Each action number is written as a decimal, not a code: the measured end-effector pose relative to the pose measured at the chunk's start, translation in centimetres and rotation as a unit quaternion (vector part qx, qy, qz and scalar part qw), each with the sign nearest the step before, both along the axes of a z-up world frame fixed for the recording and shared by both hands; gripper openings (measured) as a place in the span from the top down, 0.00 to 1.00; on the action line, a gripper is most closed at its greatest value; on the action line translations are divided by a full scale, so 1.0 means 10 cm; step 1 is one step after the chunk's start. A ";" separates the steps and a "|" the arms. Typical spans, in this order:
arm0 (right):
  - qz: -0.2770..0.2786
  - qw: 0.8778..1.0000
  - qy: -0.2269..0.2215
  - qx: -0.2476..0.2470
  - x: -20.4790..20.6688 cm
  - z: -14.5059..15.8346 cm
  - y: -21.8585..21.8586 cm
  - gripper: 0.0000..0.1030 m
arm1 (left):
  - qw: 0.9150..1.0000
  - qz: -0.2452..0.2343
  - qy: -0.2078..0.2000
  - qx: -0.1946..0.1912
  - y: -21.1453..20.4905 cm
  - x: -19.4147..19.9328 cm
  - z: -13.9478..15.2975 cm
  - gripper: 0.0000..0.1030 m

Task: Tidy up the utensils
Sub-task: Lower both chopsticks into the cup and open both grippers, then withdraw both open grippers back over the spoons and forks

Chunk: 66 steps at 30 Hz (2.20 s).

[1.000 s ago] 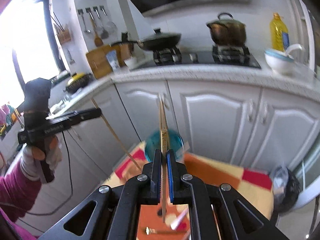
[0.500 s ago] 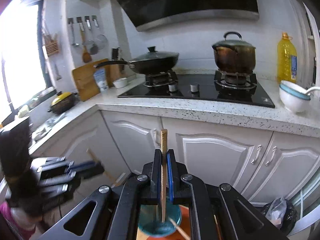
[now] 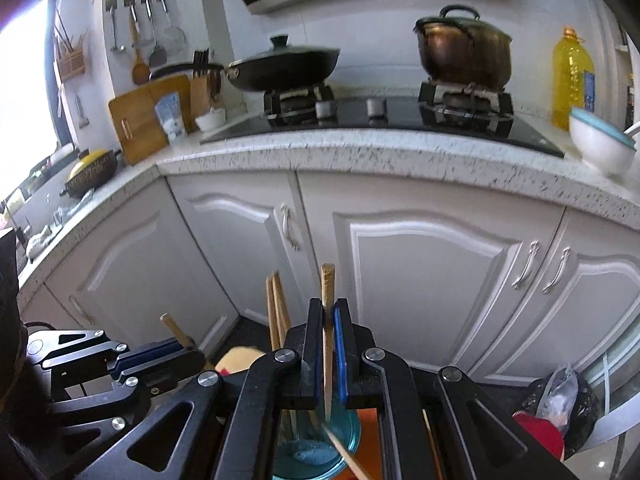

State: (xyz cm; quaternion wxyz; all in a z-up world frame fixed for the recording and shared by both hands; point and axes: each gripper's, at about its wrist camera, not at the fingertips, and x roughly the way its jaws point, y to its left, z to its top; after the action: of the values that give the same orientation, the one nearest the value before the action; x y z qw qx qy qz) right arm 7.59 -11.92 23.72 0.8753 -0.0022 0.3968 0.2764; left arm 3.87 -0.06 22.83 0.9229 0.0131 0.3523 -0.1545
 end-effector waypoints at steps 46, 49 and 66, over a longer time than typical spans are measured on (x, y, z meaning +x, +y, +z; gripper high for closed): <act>-0.016 1.000 0.016 0.007 -0.72 0.26 -0.51 0.60 | 0.999 0.046 -0.009 -0.002 -0.04 -0.52 0.11 0.49; -0.020 1.000 0.012 0.008 -0.85 0.27 -0.58 0.59 | 0.999 0.047 -0.021 0.004 -0.11 -0.64 0.12 0.49; -0.055 0.998 0.040 -0.005 -1.54 0.01 -1.13 0.58 | 0.998 0.043 -0.029 0.019 -0.48 -1.14 -0.05 0.49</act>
State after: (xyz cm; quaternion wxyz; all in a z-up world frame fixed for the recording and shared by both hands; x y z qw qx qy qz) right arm -7.85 -23.24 23.82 0.8728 0.0266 0.4321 0.2256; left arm -7.48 -4.82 22.31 0.9381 0.0200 0.3285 -0.1076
